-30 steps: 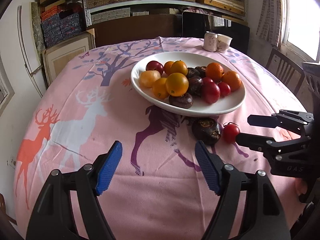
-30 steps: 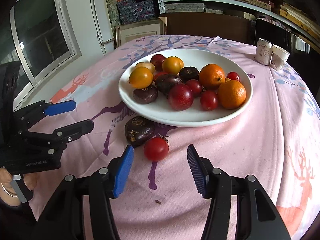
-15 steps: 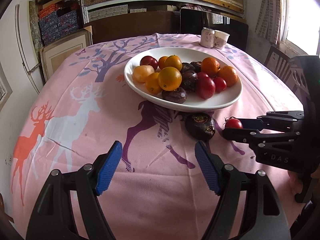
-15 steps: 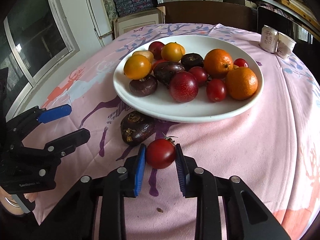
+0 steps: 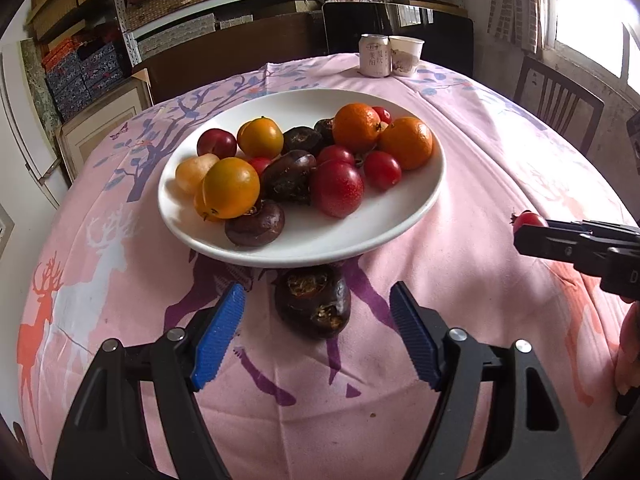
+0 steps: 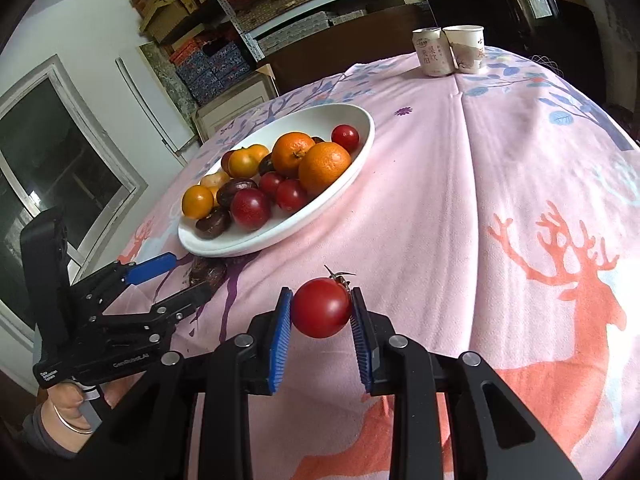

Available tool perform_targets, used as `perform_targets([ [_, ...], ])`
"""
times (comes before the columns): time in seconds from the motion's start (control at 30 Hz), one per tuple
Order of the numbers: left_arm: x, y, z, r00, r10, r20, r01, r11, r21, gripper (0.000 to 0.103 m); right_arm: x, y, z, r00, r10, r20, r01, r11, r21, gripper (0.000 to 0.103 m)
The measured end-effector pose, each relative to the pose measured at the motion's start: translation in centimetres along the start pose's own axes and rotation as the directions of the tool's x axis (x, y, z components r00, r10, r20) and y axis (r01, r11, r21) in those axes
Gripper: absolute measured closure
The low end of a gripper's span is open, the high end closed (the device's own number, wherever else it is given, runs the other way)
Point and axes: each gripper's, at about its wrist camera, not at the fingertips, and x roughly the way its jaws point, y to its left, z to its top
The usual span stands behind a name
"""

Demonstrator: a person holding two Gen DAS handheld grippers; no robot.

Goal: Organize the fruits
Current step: 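Carry a dark tomato to the plate with the left tool while the right tool carries a red tomato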

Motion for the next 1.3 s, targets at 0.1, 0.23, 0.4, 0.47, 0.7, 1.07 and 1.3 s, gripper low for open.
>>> perform_targets([
  [0.1,0.9,0.0,-0.1,1.000,-0.021,-0.021,0.020,1.000,-0.015,0.047,0.0,0.2,0.0,1.000,0.002,-0.002,-0.002,1.000,-0.016,0.074],
  [0.23,1.3,0.9,0.0,0.998,-0.040,-0.037,0.038,0.998,-0.052,0.061,-0.1,-0.1,0.1,1.000,0.015,-0.004,-0.015,1.000,-0.005,0.074],
  [0.4,0.2,0.8,-0.5,0.998,-0.060,-0.008,0.060,0.997,-0.052,0.061,-0.2,0.0,0.1,1.000,0.018,0.002,-0.018,1.000,-0.008,0.074],
  [0.47,-1.0,1.1,-0.9,0.997,-0.072,0.018,0.073,0.996,-0.056,0.061,-0.3,0.0,0.1,1.000,0.019,0.004,-0.019,1.000,-0.009,0.074],
  [0.7,-4.9,3.4,-1.0,0.992,-0.079,0.101,0.090,0.990,-0.110,0.061,-0.6,1.2,0.3,1.000,0.009,0.021,-0.007,0.999,-0.053,0.074],
  [1.07,-3.0,5.6,7.3,0.988,-0.047,0.150,0.067,0.989,-0.132,0.061,1.4,7.0,12.4,0.998,0.030,0.059,-0.023,0.993,-0.117,0.073],
  [1.3,0.4,6.0,10.1,0.994,-0.031,0.105,0.043,0.992,-0.120,0.046,7.4,8.3,16.4,1.000,-0.019,-0.010,0.018,0.994,-0.109,0.062],
])
